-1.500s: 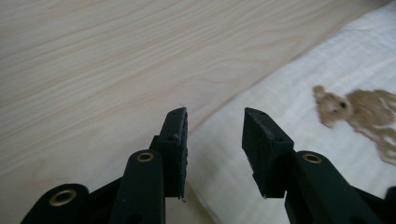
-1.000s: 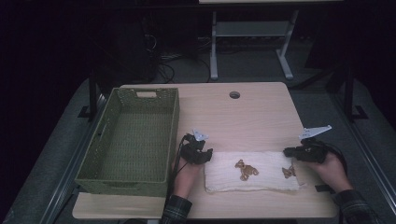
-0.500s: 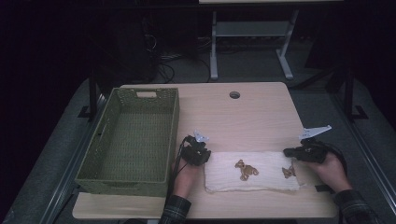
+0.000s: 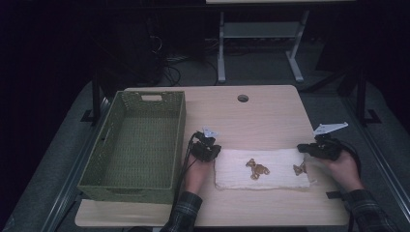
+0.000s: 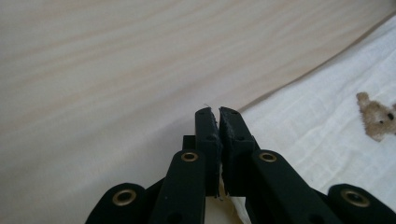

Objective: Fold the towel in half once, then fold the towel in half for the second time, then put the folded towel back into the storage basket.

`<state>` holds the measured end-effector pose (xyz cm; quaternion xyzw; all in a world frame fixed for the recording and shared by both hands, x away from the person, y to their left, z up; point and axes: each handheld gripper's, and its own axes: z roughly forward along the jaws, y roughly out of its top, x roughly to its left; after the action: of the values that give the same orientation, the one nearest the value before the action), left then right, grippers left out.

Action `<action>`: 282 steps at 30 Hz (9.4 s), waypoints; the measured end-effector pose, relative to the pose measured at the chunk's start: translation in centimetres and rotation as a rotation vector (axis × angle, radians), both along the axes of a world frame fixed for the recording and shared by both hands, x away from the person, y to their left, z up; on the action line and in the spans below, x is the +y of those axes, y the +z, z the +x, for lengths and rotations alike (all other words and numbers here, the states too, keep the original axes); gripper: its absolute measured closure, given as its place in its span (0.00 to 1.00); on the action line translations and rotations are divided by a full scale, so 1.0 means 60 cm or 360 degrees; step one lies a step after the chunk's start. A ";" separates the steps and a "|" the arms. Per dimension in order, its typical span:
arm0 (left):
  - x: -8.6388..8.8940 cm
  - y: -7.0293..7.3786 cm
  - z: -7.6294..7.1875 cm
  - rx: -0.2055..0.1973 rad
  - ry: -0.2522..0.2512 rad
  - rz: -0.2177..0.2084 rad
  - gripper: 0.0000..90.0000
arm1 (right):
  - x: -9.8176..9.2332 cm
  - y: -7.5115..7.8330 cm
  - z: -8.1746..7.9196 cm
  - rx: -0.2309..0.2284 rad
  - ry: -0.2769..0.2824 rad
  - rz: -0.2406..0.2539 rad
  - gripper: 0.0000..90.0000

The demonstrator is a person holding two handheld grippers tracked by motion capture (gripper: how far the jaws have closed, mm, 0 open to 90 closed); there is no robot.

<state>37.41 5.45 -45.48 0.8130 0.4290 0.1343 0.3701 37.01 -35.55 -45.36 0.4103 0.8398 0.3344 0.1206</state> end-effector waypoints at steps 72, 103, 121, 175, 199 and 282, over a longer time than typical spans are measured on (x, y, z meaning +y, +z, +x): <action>0.023 0.010 -0.124 -0.0110 -0.0144 0.0013 0.96 | -0.007 0.019 -0.136 -0.0027 0.0156 0.0084 0.96; -0.021 0.012 -0.124 -0.0009 -0.0336 -0.0099 0.91 | 0.001 0.020 -0.144 -0.0015 0.0245 0.0148 0.99; -0.012 -0.015 -0.121 0.0028 -0.0332 0.0026 0.90 | 0.021 -0.010 -0.138 0.0143 0.0317 -0.0014 1.00; -0.002 0.015 -0.057 -0.0075 -0.0249 0.0072 0.68 | 0.096 -0.006 0.065 0.0007 0.0159 -0.0089 0.80; -0.019 -0.011 -0.095 0.0187 -0.0461 0.0034 0.98 | 0.082 0.019 0.047 -0.0132 0.0128 0.0049 0.48; -0.203 -0.008 -0.101 0.0021 -0.1506 0.0204 0.80 | 0.089 0.020 0.020 -0.0083 0.0266 0.0114 0.29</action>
<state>31.33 -6.74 -45.98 0.9411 0.0049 -0.0280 0.3370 38.23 -30.21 -44.15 0.3341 0.8551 0.3838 0.0993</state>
